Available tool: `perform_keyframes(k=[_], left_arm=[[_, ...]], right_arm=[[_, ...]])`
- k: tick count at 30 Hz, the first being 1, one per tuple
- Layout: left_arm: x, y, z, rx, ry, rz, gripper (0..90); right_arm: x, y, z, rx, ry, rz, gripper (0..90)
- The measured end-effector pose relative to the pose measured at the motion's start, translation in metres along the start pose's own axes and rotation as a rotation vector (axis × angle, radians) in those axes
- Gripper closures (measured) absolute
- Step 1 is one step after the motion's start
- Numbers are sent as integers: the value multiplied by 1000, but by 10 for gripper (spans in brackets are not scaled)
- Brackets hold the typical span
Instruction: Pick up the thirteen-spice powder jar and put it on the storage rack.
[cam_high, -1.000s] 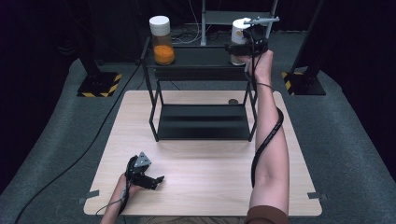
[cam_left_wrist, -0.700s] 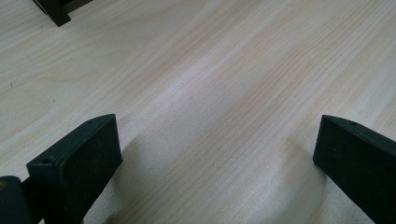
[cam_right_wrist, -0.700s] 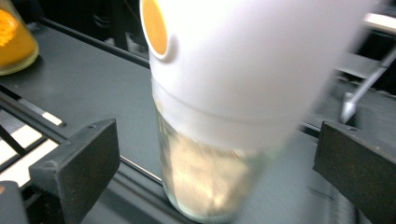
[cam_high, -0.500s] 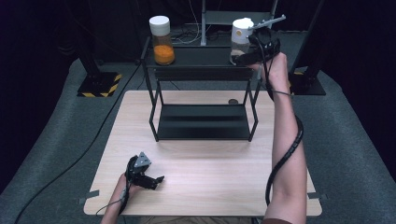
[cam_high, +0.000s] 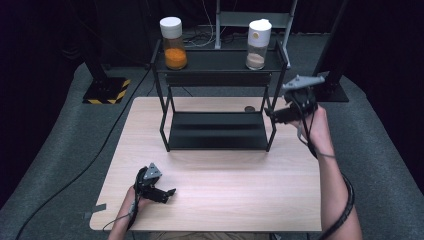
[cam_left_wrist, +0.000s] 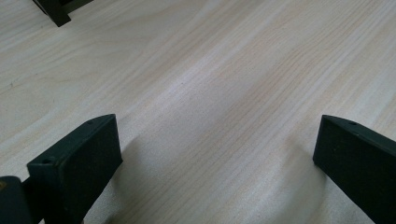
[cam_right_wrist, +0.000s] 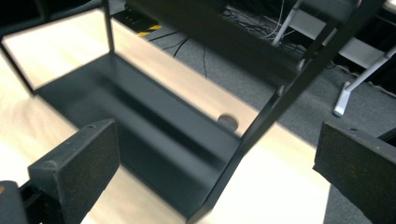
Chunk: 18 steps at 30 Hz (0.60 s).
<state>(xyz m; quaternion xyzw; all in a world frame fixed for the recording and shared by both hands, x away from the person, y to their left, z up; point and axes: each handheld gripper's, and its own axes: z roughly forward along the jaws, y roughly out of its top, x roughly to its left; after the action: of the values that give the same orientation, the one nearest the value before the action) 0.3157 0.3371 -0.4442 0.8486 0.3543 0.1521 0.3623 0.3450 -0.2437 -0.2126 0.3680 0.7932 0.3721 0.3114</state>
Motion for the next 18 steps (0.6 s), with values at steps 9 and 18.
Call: perform_keyframes(k=[9, 18], left_arm=[[-1, 0, 0, 0, 4, -3, 4], [-1, 0, 0, 0, 4, -4, 4]], right_arm=[[33, -85, -5, 45, 12, 15, 0], [58, -170, 20, 85, 47, 118, 0]])
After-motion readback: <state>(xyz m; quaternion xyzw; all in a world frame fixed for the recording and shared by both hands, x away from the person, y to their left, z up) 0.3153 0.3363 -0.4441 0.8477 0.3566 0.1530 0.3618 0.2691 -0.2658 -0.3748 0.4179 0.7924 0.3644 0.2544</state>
